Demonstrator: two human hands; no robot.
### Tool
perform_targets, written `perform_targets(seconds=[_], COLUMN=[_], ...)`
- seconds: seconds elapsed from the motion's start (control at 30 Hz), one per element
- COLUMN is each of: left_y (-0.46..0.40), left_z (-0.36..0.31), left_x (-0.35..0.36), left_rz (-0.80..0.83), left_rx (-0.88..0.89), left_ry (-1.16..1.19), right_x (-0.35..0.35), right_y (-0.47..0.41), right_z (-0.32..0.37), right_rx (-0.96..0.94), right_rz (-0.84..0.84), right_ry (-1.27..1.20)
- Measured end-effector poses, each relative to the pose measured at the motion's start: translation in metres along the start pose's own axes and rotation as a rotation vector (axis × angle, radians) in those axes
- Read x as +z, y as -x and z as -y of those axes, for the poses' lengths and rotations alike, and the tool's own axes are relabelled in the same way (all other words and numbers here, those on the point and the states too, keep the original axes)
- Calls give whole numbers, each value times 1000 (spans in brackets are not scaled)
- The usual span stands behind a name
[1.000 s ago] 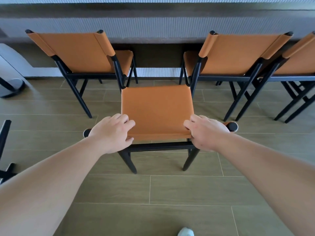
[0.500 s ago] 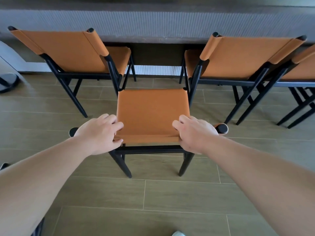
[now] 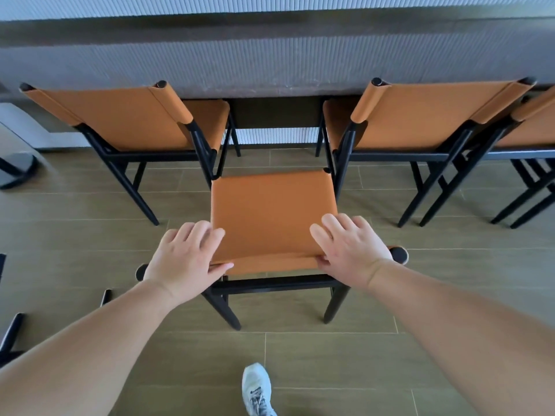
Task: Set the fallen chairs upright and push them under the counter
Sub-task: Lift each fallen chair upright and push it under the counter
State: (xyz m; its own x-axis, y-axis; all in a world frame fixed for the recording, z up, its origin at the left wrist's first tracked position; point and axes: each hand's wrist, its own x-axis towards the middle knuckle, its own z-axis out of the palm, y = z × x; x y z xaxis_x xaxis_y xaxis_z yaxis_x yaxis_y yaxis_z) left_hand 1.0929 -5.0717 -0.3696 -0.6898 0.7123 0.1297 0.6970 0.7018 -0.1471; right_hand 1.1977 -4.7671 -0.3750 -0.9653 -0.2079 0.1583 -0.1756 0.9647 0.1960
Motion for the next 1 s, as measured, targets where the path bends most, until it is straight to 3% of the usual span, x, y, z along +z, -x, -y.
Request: perform_targets(seconds=[0.2,0.4,0.6,0.8,1.0], left_y=[-48,-117,-172,-187,-216], left_z=[31,65,95,106,126], left_x=[-19,-39,-50,-58,-61], left_rz=[13,0,-42,2,23], left_rx=[16,60,145,-27,53], left_ry=[-54,-82,-128,-182,-193], right_x=[-16,-33,-41,-46,-48], right_y=[-46,-95,-145,-176,-199], right_z=[-31,-74,-106,-123,-128], right_rx=[-12,185,186,201,241], right_rz=[-12,36,-9,34,63], right_ry=[91,212,171,133,88])
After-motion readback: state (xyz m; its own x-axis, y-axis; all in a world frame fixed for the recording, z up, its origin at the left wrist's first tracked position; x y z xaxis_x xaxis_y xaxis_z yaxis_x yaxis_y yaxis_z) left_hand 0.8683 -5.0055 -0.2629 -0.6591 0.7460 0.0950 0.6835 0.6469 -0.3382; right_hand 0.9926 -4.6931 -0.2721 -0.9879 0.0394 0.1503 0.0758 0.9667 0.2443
